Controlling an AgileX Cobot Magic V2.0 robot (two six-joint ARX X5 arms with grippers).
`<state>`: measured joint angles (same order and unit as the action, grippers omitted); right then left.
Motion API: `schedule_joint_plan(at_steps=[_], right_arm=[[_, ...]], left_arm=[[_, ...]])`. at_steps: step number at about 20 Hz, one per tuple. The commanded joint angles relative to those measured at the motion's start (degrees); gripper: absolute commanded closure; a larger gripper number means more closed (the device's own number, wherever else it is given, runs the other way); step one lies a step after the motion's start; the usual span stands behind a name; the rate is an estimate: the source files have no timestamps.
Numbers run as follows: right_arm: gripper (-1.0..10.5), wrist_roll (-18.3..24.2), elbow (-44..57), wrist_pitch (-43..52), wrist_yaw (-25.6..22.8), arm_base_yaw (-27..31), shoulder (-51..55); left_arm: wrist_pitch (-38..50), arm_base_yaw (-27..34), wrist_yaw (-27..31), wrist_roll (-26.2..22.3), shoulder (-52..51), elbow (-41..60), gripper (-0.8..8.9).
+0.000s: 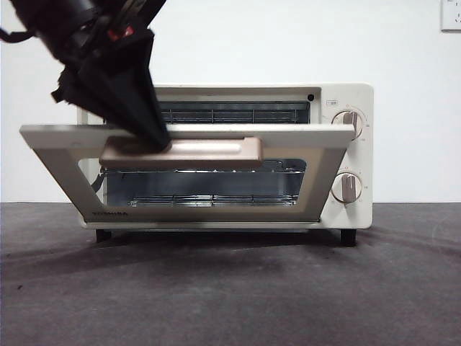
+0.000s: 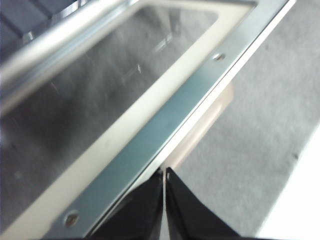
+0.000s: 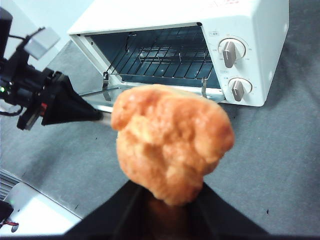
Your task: The left arm flap open the oven, the right arm pick bread and place it into oven, the left arm flap close the oven
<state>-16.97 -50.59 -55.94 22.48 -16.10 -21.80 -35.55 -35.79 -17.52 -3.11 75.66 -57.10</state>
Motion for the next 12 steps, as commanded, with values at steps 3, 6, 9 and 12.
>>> schedule_joint_plan(at_steps=[3, 6, 9, 12], right_arm=[[8.6, -0.6, -0.9, 0.5, 0.0, -0.3, 0.0], [8.6, -0.7, -0.9, 0.2, 0.1, -0.3, 0.0], [8.6, -0.7, -0.9, 0.1, 0.1, -0.3, 0.0], [8.6, -0.7, -0.9, 0.1, 0.1, -0.3, 0.0]], left_arm=[[2.3, -0.4, 3.2, 2.0, 0.9, 1.5, 7.97], [2.9, -1.1, 4.4, 2.3, 0.9, 2.1, 7.97], [3.0, -1.7, 4.4, 2.7, 0.9, 2.2, 7.97], [3.4, -2.8, 5.0, 2.8, 0.9, 2.4, 7.97]])
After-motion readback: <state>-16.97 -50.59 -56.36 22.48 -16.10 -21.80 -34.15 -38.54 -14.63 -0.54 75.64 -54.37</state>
